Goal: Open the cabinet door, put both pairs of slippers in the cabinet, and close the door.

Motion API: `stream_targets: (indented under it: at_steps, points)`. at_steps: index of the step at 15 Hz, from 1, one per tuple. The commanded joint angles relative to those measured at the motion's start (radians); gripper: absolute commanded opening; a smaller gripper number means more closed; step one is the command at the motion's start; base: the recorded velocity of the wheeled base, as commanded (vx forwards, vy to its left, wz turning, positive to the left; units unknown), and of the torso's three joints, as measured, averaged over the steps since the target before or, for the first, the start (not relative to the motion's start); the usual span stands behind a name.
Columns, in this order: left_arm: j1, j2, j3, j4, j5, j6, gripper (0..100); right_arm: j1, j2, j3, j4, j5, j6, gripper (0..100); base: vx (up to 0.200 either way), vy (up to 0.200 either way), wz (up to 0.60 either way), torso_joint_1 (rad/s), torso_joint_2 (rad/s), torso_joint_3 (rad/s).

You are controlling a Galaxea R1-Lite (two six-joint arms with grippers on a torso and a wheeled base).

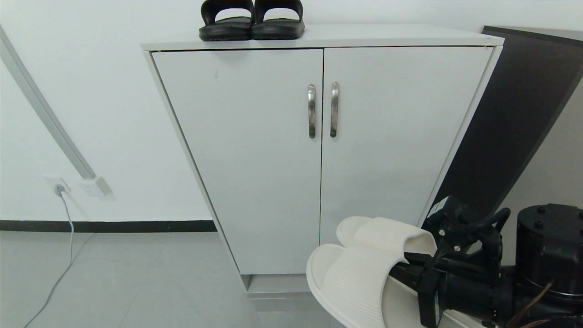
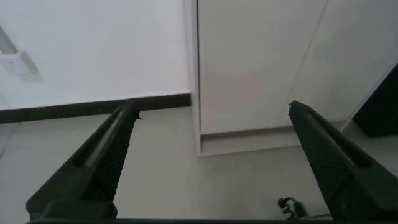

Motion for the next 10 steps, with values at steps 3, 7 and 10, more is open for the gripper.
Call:
stream_targets:
  at_steps: [3,7,10]
  points:
    - [-0.002,0.360,-0.299,-0.034,-0.157,-0.111,100,0.000,-0.001,-0.001,-0.001,0.002,-0.002,0,0.000,0.000,0.00,0.000,0.00,0.000]
    - [-0.045,0.630,-0.410,-0.191,-0.363,-0.111,100,0.004,-0.013,0.020,-0.011,0.002,-0.028,0,0.000,0.000,0.00,0.000,0.00,0.000]
    - [-0.183,0.733,-0.462,-0.215,-0.363,-0.115,100,0.012,-0.012,0.019,-0.011,0.002,-0.026,0,0.000,0.000,0.00,0.000,0.00,0.000]
